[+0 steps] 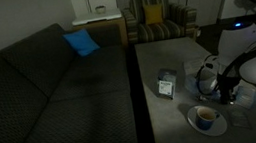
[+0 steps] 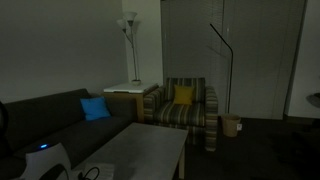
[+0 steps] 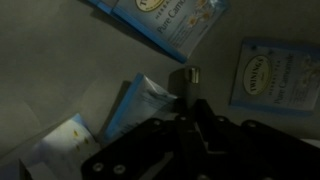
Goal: Put the spoon in the middle of the mug and the thing at the middle of the table
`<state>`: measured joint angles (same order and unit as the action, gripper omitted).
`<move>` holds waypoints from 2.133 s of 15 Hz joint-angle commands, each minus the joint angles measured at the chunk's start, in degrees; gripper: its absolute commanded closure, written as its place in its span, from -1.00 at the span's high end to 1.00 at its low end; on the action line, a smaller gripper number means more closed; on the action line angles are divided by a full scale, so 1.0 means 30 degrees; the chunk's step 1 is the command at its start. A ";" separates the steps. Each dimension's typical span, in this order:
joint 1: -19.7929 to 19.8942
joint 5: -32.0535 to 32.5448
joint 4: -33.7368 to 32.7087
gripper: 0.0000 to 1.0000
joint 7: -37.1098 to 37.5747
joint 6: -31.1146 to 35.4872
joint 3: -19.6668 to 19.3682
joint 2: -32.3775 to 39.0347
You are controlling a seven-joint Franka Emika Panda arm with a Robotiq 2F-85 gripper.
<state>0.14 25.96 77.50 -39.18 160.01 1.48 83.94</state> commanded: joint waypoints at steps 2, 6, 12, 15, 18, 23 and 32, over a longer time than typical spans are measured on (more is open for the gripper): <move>0.0390 -0.0835 -0.0417 -0.93 -0.0369 -0.0702 0.0464 0.0107; 0.0515 -0.1241 -0.0442 -0.93 -0.0555 -0.0933 0.0709 0.0107; 0.0519 -0.1311 -0.0396 -0.93 -0.1046 -0.1673 0.1142 0.0103; 0.0554 -0.1380 -0.0348 -0.93 -0.1036 -0.1743 0.1160 0.0102; 0.0489 -0.1455 -0.0295 -0.23 -0.0899 -0.1754 0.1122 0.0103; 0.0408 -0.1619 -0.0345 0.51 -0.0699 -0.1803 0.0969 0.0126; -0.0109 -0.1063 0.1625 1.00 -0.0287 -0.1451 0.0312 -0.1391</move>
<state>0.49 22.12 77.29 -41.33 155.72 3.69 83.88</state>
